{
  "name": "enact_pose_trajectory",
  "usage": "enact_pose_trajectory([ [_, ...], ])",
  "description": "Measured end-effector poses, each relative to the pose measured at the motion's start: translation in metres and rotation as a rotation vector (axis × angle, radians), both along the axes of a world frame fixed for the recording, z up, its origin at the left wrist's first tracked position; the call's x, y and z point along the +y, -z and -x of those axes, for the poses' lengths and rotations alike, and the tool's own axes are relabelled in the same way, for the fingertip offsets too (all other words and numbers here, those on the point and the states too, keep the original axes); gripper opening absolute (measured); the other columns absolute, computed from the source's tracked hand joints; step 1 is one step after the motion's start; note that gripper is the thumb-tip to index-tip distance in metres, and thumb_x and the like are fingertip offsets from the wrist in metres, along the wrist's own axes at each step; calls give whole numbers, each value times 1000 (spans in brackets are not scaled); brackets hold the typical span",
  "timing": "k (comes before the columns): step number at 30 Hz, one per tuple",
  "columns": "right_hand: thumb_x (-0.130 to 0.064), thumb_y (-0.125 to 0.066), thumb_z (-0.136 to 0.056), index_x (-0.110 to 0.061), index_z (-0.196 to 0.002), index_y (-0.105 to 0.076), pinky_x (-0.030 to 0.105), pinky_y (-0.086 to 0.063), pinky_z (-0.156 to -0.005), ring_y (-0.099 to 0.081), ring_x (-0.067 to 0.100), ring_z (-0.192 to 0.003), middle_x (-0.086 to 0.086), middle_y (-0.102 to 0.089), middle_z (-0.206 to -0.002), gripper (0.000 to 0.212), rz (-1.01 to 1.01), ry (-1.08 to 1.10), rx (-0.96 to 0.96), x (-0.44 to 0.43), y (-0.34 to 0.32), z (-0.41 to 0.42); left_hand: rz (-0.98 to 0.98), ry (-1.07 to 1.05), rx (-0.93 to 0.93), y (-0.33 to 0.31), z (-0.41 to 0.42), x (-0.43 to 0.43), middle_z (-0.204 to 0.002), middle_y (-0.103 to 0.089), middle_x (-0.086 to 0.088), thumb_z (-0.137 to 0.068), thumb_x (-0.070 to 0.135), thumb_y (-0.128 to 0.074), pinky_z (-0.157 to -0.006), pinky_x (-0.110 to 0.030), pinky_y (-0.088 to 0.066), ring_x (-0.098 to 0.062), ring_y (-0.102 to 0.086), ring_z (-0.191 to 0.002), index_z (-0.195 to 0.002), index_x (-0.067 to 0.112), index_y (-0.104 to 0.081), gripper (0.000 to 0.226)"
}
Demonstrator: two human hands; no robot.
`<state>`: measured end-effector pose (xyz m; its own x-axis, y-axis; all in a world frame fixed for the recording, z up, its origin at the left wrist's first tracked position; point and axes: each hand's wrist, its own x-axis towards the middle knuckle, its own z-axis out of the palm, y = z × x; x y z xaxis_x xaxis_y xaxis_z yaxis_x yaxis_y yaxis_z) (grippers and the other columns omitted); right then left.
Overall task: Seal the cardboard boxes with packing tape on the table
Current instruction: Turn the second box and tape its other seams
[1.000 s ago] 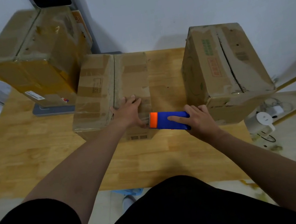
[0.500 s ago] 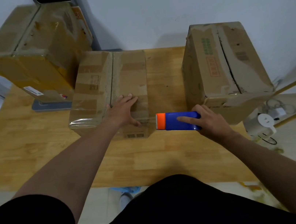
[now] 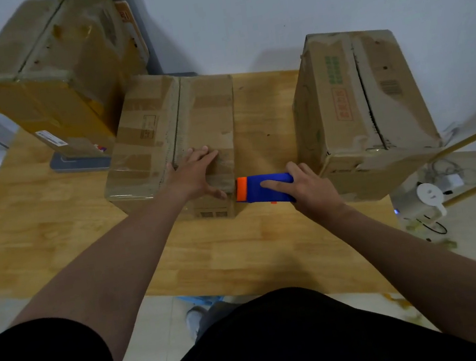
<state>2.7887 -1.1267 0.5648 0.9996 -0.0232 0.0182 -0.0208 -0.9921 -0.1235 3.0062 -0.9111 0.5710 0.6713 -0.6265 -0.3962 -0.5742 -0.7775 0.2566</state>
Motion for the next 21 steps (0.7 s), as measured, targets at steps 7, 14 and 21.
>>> enact_pose_trajectory([
  [7, -13, -67, -90, -40, -147, -43, 31, -53, -57, -48, 22, -96, 7, -44, -111, 67, -16, -10, -4, -2, 1, 0, -25, -157, 51, -5, 18, -32, -171, 7, 7, -67, 67, -84, -111, -81, 6, -30, 17, -156, -162, 38, -8, 125],
  [14, -15, -64, -90, -43, -148, -36, 33, -52, -49, -48, 22, -97, 7, -43, -112, 70, 3, 42, 26, -17, 7, 17, 20, -180, 72, -2, 17, -28, -170, 7, 10, -66, 62, -87, -110, -78, 10, -26, 19, -156, -161, 42, -10, 125],
  [21, -15, -65, -88, -45, -147, -33, 37, -54, -49, -52, 22, -97, 7, -46, -110, 73, -20, 21, -30, -29, 0, 31, 25, -150, 55, 4, 16, -21, -170, 10, 14, -68, 66, -83, -112, -78, 9, -22, 21, -156, -161, 45, -8, 121],
])
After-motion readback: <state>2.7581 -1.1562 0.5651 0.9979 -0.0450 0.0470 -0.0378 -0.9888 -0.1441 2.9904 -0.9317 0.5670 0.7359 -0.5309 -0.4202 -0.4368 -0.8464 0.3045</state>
